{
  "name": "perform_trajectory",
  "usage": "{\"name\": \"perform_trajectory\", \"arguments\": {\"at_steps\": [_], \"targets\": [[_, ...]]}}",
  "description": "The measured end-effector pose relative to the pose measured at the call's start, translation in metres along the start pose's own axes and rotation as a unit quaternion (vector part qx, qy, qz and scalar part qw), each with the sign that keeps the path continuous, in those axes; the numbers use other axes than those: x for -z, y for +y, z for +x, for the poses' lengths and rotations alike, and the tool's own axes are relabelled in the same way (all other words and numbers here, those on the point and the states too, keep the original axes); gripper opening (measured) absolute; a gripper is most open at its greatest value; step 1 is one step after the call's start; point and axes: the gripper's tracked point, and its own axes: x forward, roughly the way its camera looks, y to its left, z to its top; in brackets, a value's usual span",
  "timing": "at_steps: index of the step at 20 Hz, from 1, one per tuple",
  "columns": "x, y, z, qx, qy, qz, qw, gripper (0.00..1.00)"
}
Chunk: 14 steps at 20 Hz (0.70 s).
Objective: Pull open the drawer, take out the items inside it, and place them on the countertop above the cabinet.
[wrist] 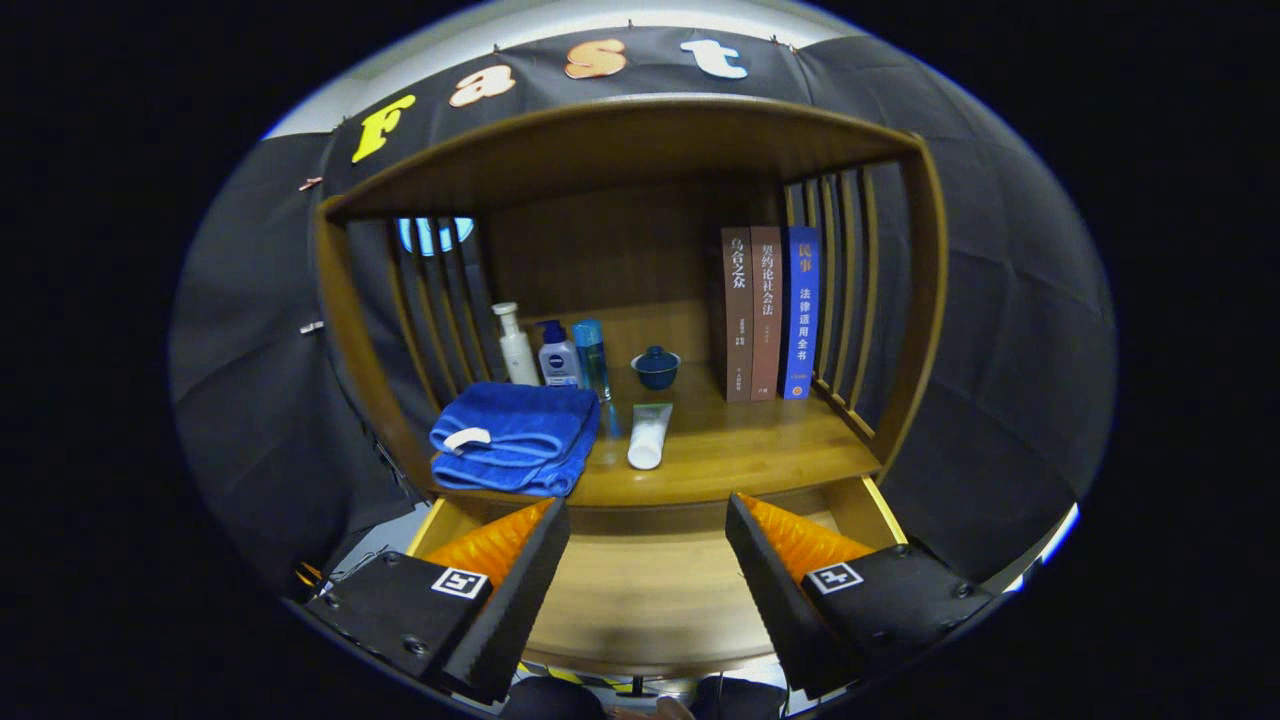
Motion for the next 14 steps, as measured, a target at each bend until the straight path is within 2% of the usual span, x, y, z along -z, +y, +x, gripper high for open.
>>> {"name": "perform_trajectory", "arguments": {"at_steps": [4, 8, 10, 14], "targets": [[0.056, 0.008, -0.044, -0.007, -0.025, -0.001, 1.000, 1.00], [0.125, 0.005, -0.060, 0.006, -0.022, -0.023, 0.999, 1.00], [0.152, -0.002, -0.058, 0.022, -0.012, -0.020, 0.999, 1.00], [0.193, -0.001, -0.037, 0.022, 0.026, 0.009, 0.999, 1.00]]}}
